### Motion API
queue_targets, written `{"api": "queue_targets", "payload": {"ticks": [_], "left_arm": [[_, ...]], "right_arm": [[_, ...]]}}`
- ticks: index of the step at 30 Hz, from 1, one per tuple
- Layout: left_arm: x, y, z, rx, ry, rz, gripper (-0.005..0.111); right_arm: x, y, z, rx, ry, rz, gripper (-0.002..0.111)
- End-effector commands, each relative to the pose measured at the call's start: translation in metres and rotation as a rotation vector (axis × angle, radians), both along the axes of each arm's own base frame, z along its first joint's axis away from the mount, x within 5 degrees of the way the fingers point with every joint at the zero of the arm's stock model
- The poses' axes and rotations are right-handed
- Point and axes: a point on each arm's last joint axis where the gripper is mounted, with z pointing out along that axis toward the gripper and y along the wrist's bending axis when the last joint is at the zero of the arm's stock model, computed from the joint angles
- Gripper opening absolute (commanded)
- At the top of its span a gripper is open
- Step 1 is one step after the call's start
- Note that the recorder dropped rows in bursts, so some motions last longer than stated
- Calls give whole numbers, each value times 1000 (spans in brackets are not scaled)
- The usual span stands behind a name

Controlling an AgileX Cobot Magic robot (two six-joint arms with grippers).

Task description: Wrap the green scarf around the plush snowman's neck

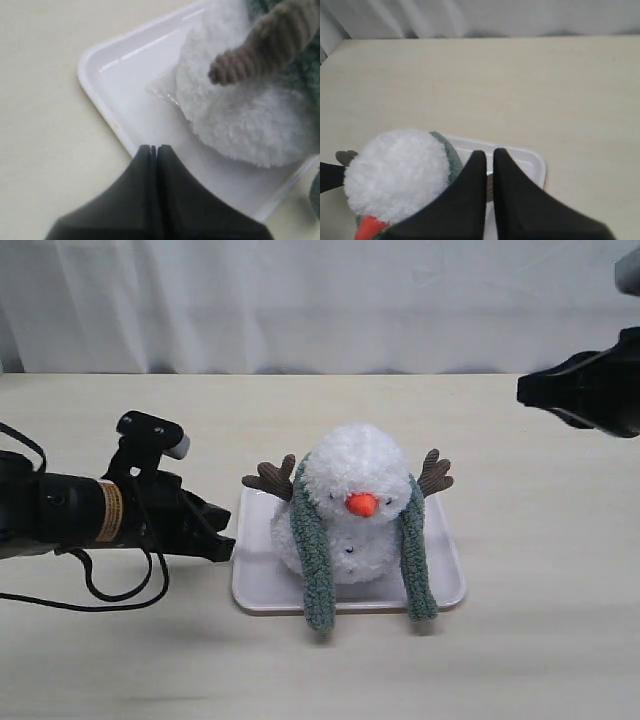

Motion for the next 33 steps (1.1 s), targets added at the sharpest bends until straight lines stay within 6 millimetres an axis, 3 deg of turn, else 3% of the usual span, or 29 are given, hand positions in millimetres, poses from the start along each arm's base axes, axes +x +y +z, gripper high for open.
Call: {"api": "queue_targets", "payload": {"ticks": [1, 7, 17, 24, 33], "left_arm": [[-12, 11, 26, -56, -186, 59, 0], [-40, 36, 48, -127, -397, 215, 0], [-86, 53, 85, -329, -598, 240, 0], [-116, 65, 114, -520, -707, 279, 0], [-153, 84, 137, -529, -778, 305, 0]], "right_arm": [[-27, -3, 30, -68, -141, 15, 4], [-68, -5, 61, -97, -310, 21, 4], [-128, -17, 72, -98, -556, -107, 4], [-171, -26, 70, -85, -737, -203, 4], [-217, -35, 55, -57, -939, -309, 4]]}}
